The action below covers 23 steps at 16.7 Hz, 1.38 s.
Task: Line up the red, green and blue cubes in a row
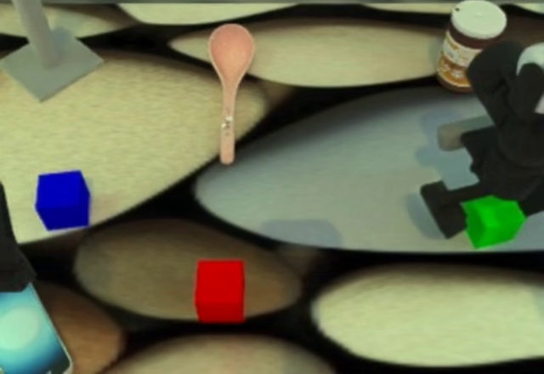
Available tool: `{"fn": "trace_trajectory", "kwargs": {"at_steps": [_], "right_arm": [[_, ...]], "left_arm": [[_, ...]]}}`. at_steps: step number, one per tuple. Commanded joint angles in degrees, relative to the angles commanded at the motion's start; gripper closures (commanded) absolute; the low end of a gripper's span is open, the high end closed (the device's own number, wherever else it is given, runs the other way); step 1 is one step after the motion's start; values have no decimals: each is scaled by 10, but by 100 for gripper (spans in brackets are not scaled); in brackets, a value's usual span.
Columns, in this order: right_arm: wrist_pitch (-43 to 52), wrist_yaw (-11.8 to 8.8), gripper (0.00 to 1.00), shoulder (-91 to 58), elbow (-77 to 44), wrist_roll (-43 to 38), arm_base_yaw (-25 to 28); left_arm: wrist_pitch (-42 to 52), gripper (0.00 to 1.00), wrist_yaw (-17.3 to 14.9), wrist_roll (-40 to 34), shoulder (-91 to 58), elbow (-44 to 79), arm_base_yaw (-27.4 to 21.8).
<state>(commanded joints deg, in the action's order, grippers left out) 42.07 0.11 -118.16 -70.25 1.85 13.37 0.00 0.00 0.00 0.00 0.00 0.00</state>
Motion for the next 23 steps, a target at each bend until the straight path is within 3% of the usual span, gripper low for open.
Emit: {"fn": "trace_trajectory", "kwargs": {"at_steps": [4,17,23], "right_arm": [[-1,0,0,-1,1,0,0],[-1,0,98,-1,1,0,0],[-1,0,100,-1,1,0,0]], "left_arm": [[0,0,0,0,0,0,0],[0,0,0,0,0,0,0],[0,0,0,0,0,0,0]]}}
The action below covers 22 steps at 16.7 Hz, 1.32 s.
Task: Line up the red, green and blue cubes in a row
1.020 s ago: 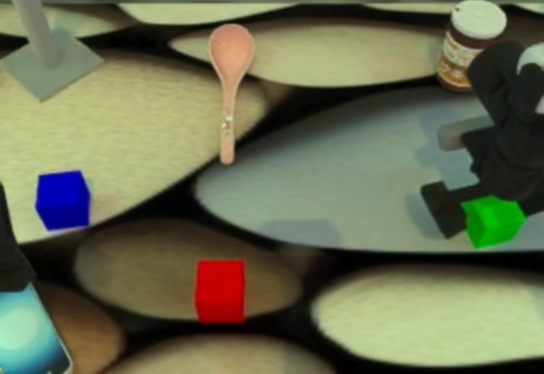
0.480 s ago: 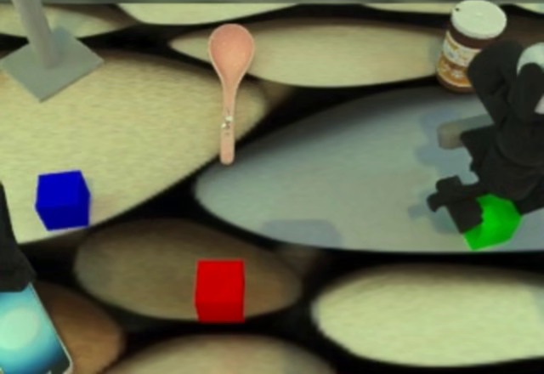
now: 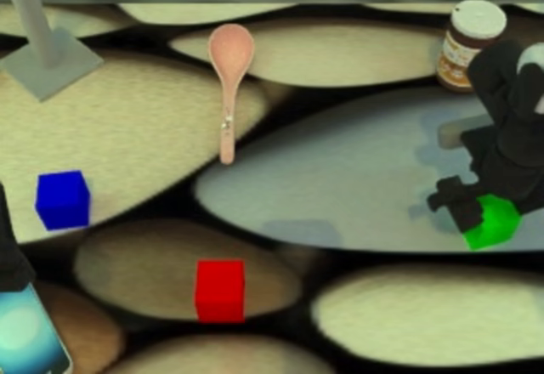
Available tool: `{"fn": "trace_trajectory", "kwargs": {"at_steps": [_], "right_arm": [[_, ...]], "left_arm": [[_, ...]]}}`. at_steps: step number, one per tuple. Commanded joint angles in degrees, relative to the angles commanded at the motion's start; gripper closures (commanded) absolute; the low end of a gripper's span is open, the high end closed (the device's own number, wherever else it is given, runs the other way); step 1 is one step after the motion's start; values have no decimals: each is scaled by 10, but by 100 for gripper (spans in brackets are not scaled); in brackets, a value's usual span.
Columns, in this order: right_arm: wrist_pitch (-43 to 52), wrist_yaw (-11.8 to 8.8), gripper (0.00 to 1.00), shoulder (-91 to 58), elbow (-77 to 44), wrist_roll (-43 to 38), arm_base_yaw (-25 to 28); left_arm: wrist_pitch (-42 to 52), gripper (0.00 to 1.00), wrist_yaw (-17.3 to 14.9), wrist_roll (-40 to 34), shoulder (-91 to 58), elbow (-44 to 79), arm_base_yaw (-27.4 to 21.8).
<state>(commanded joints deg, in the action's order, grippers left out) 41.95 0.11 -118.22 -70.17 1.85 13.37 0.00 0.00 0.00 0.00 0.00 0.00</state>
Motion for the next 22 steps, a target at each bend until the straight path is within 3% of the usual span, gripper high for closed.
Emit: {"fn": "trace_trajectory", "kwargs": {"at_steps": [5,12,17,22], "right_arm": [[17,-1,100,20,-13,1,2],[148,-1,100,76,-85,1,5],[152,-1,100,78,-87,-1,4],[173,1,100,54,-128,-96,76]], "left_arm": [[0,0,0,0,0,0,0],[0,0,0,0,0,0,0],[0,0,0,0,0,0,0],[0,0,0,0,0,0,0]]}}
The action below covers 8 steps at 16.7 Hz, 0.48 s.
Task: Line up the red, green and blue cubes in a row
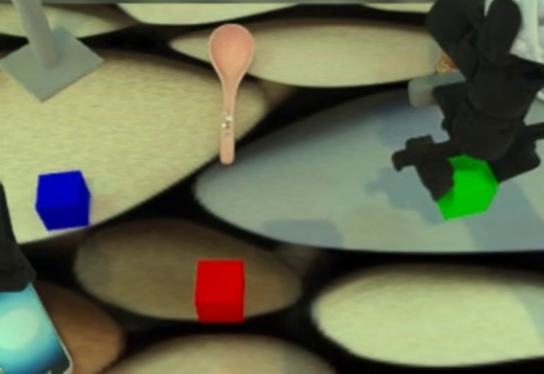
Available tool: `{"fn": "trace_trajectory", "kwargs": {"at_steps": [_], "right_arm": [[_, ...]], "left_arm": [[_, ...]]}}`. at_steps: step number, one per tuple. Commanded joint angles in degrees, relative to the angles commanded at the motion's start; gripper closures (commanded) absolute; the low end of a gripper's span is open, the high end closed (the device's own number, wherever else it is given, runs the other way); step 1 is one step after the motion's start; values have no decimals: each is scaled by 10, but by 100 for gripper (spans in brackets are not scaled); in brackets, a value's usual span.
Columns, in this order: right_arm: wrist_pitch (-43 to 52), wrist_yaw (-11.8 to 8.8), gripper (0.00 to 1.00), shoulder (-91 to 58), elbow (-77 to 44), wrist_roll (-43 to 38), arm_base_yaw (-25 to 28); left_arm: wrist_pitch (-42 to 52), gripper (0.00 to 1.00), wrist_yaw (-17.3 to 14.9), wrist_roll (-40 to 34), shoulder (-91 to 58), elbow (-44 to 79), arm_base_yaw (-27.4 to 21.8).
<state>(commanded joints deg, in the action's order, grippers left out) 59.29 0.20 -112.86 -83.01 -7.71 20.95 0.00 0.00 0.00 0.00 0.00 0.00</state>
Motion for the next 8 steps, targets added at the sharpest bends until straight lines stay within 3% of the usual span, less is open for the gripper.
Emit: {"fn": "trace_trajectory", "kwargs": {"at_steps": [8], "right_arm": [[58,7,100,-54,-102,-333,213]], "left_arm": [[0,0,0,0,0,0,0]]}}
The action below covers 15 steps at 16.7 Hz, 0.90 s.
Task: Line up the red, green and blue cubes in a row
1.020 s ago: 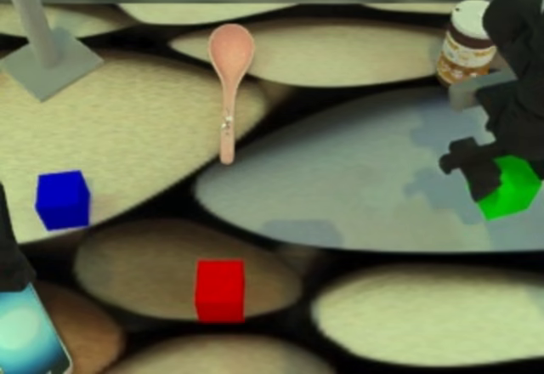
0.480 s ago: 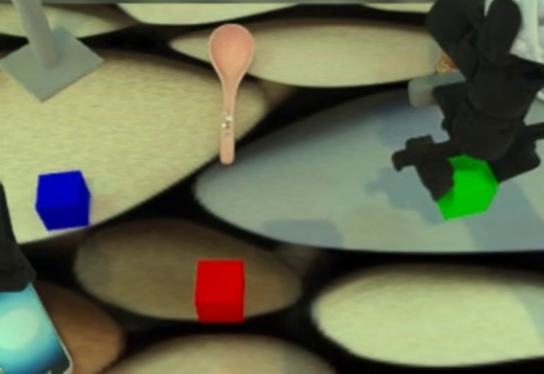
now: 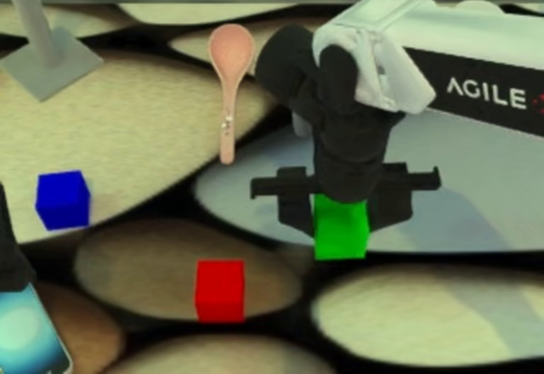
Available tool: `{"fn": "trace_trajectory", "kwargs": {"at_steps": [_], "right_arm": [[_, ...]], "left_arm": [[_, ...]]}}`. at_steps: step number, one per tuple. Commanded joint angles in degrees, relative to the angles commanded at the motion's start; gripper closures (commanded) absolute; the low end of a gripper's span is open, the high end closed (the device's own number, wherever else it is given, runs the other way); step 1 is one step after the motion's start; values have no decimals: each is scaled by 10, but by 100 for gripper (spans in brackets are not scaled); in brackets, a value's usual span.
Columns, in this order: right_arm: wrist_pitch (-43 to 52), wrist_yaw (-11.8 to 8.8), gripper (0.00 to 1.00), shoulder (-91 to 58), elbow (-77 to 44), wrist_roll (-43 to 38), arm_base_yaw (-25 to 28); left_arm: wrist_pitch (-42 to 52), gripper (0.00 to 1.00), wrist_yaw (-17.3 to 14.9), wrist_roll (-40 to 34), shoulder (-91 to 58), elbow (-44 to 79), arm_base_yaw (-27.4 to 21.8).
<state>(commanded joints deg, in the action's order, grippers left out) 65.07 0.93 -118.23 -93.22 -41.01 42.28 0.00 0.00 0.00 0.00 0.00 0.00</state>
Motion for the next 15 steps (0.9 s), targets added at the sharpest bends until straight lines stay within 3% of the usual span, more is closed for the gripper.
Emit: {"fn": "trace_trajectory", "kwargs": {"at_steps": [5,11,15], "right_arm": [[13,3,100,-8,-31,-90,70],[3,2,100,-8,-24,-90,69],[-60,3,100,-28,21,-90,72]], "left_arm": [[0,0,0,0,0,0,0],[0,0,0,0,0,0,0],[0,0,0,0,0,0,0]]}}
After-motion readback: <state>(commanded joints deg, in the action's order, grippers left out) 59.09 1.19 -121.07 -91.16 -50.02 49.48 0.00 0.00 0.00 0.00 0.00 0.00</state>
